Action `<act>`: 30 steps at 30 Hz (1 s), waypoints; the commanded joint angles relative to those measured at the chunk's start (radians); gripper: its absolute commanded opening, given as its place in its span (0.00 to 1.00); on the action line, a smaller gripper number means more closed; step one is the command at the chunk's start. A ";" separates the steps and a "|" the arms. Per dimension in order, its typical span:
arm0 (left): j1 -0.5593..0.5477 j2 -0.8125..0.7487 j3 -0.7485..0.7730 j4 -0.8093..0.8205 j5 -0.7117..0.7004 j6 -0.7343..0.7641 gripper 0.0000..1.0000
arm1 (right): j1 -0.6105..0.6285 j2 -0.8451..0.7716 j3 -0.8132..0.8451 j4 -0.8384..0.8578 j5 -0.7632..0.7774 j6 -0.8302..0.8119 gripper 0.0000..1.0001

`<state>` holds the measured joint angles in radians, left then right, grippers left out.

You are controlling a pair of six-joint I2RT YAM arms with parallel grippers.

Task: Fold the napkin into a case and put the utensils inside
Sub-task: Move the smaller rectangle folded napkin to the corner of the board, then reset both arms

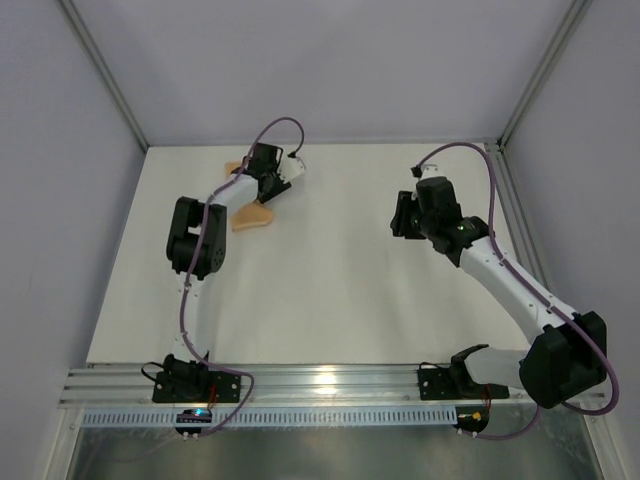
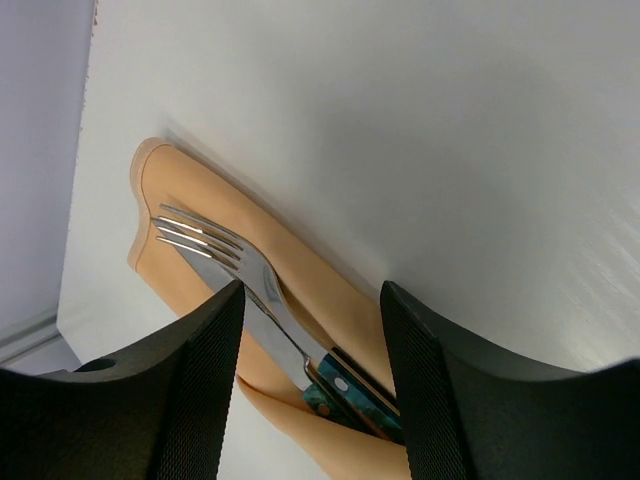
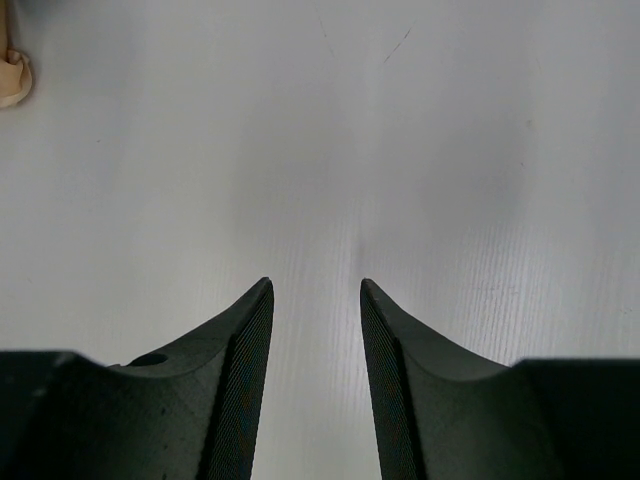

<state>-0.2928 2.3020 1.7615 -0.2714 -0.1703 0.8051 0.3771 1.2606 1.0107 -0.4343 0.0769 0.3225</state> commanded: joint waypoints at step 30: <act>0.747 -0.969 -0.579 -0.407 0.144 -0.517 0.99 | -0.234 -0.150 -0.073 -0.015 0.004 -0.054 0.72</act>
<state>0.4595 1.4162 1.1839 -0.6937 0.0204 0.3214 0.1467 1.1316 0.9440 -0.4789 0.0891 0.2886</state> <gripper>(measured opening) 0.991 0.717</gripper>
